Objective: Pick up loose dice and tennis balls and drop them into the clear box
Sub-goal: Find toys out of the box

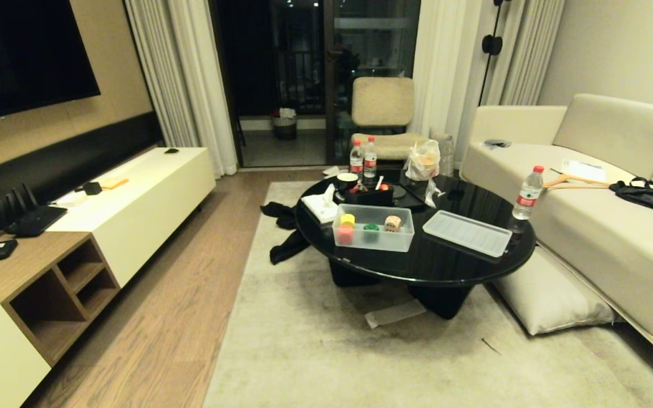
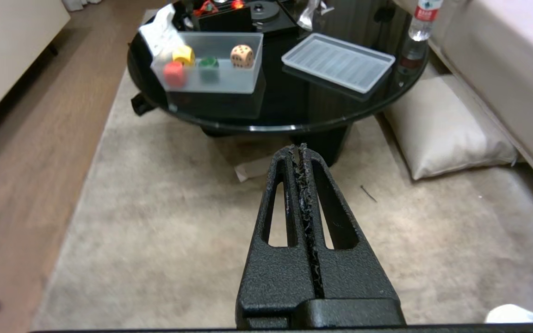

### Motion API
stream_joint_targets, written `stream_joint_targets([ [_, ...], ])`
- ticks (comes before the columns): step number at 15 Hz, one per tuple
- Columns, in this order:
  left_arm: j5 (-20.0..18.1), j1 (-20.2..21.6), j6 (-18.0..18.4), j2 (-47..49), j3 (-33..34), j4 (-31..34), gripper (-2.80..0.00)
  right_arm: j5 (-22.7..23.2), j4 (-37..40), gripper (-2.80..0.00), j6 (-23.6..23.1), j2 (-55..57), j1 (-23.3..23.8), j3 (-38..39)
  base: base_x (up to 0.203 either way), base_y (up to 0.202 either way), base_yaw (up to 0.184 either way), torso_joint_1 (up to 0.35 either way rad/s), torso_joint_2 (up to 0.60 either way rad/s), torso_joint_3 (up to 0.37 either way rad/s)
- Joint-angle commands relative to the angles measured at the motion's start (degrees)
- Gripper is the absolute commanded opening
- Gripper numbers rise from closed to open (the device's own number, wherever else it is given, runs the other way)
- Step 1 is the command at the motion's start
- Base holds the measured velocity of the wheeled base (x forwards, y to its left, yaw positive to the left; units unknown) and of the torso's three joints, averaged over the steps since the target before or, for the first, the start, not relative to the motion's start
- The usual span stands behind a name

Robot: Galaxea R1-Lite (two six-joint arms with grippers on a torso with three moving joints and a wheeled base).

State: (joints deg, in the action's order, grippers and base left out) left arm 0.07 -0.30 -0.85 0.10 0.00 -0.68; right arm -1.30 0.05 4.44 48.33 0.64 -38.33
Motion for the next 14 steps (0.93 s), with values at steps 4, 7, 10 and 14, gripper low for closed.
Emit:
stream_joint_targets([
  [4, 0.0, 0.0, 0.0, 0.0, 0.1, 0.0, -2.80, -2.3, -1.0, -2.80, 3.4, 29.4, 7.5, -9.1, 0.000, 0.000, 0.000, 0.000, 0.00, 0.000],
  [7, 0.0, 0.0, 0.0, 0.0, 0.1, 0.0, -2.80, -1.7, -1.1, -2.80, 7.9, 38.7, 14.0, -8.9, 0.000, 0.000, 0.000, 0.000, 0.00, 0.000],
  [10, 0.0, 0.0, 0.0, 0.0, 0.1, 0.0, -2.80, 0.9, -1.3, -2.80, 10.4, 45.0, 18.6, -4.8, 0.000, 0.000, 0.000, 0.000, 0.00, 0.000],
  [14, 0.0, 0.0, 0.1, 0.0, 0.1, 0.0, -2.80, 3.9, -1.8, -2.80, 10.5, 53.9, 24.6, -2.0, 0.000, 0.000, 0.000, 0.000, 0.00, 0.000],
])
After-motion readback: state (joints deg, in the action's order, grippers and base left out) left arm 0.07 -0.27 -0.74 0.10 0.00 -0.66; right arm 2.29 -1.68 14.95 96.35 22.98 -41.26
